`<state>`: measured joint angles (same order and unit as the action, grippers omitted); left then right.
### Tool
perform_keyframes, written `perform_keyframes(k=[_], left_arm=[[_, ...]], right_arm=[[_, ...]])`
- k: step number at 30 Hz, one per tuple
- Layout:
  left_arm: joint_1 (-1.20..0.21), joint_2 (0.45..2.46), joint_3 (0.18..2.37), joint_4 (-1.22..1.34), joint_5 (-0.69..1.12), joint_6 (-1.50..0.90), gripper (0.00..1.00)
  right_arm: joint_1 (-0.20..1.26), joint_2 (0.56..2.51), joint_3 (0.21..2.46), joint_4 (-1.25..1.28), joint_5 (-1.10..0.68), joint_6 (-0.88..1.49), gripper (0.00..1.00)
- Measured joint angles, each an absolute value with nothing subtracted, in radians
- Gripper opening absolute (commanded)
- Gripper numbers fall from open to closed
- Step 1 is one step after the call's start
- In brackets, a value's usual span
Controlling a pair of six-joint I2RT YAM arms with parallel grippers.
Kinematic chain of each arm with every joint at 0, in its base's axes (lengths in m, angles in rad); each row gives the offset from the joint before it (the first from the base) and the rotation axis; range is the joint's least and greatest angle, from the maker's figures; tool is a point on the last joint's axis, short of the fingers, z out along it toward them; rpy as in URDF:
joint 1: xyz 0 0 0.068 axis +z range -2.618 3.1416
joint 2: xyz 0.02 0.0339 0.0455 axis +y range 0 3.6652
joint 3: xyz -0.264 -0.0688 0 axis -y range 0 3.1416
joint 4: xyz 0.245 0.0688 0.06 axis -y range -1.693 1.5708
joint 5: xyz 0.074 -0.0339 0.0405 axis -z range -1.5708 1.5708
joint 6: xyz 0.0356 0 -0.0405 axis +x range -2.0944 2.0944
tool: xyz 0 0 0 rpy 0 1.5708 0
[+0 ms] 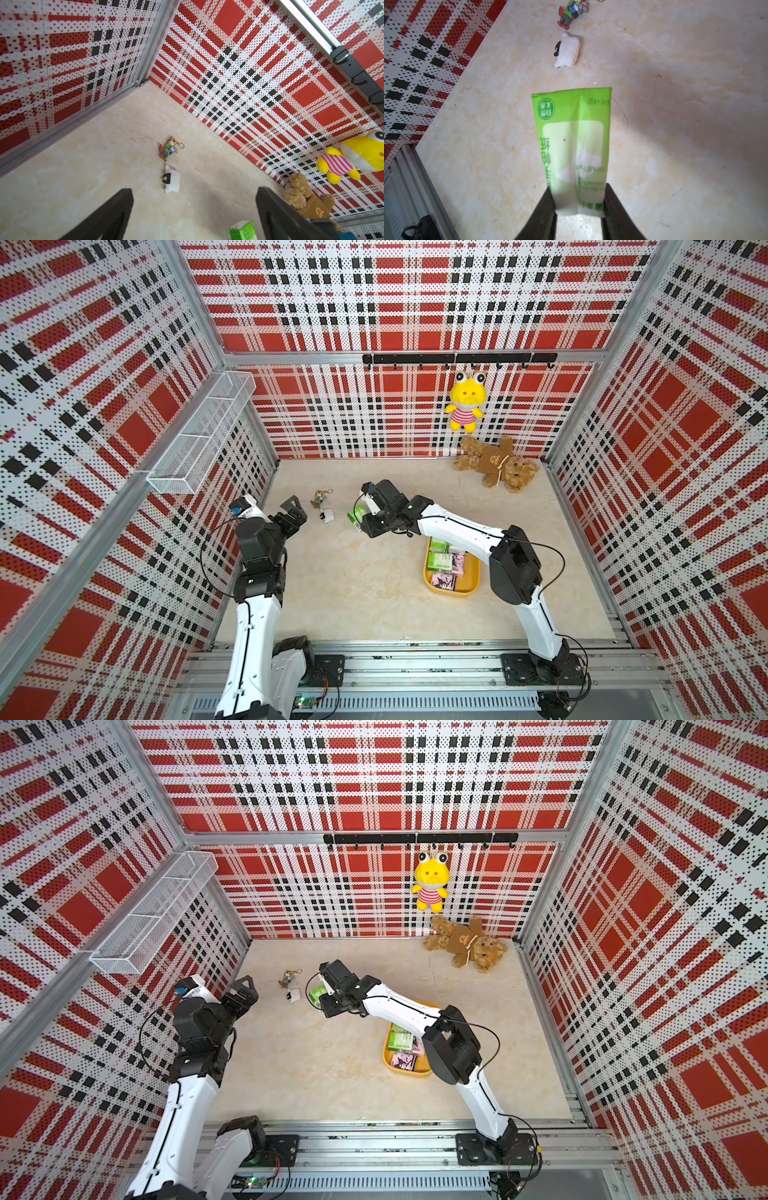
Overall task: Put the pocket tissues into the storage box
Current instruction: Pick up the pocket tissues from the center of the board, then place the pocket tissues in the storage box.
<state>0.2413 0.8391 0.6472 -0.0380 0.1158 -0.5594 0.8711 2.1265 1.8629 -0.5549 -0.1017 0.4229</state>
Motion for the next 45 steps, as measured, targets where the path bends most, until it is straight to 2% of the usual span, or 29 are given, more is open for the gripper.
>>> perform_keyframes(k=[14, 22, 26, 37, 45], left_arm=[[0.01, 0.906, 0.648, 0.009, 0.013, -0.579, 1.0], [-0.041, 0.918, 0.648, 0.039, -0.039, -0.591, 1.0], [-0.065, 0.935, 0.648, 0.05, -0.054, -0.598, 1.0], [-0.091, 0.944, 0.661, 0.056, -0.083, -0.601, 1.0], [-0.091, 0.941, 0.661, 0.056, -0.089, -0.6, 1.0]], right_arm=[[0.823, 1.544, 1.381, -0.556, 0.028, 0.501, 0.36], [0.773, 1.106, 1.025, -0.646, 0.119, 0.657, 0.35], [0.773, 0.981, 0.917, -0.697, 0.148, 0.744, 0.33], [0.773, 0.899, 0.733, -0.82, 0.201, 0.937, 0.33], [0.773, 1.016, 0.733, -0.795, 0.2, 0.956, 0.33]])
